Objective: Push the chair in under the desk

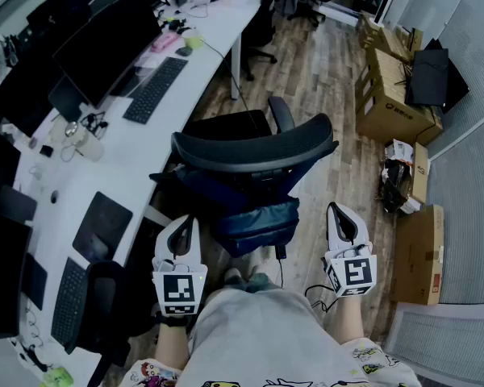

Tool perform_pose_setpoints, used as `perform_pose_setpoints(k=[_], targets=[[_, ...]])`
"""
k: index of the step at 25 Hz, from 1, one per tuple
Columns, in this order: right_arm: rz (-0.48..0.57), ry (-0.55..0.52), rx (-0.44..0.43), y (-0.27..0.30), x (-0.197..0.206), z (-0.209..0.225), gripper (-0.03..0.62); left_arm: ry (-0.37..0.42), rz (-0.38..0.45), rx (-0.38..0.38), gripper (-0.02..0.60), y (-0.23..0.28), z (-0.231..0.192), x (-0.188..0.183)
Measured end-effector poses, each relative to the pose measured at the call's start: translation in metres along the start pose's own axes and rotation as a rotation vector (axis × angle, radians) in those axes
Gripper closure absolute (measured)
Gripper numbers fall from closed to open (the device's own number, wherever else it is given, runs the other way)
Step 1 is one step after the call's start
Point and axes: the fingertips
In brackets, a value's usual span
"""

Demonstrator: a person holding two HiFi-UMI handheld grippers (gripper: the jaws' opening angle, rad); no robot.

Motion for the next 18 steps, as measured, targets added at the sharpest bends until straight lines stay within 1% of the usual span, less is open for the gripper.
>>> perform_pose_setpoints(k=[6, 8, 11, 14, 18], targets=[[-0.009, -0.051, -0.016, 0.004, 0.003, 0.001, 0.592, 0.076, -0.007, -0.021, 0.57, 0.002, -0.003, -0.007], [-0.011, -0.065, -0.022, 0.007, 0.004, 0.003, 0.591, 0.104, -0.008, -0.026, 0.529, 0.004, -0.006, -0.01], [-0.015, -0.079, -0.042, 0.014, 0.004, 0.006, 0.531, 0.163, -0.035, -0.035, 0.495, 0.009, -0.012, -0.011], [-0.009, -0.1, -0.064, 0.021, 0.003, 0.009, 0.503, 0.228, -0.064, -0.045, 0.473, 0.013, -0.018, -0.011], [-0.005, -0.144, -0.096, 0.033, 0.002, 0.013, 0.469, 0.287, -0.097, -0.051, 0.445, 0.018, -0.025, -0.009]])
Point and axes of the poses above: the fingertips, and each gripper's own axes: y forward along the fingers, z to its right, x out of its underside, and after that the axes turned 7 degrees about x, right-handed
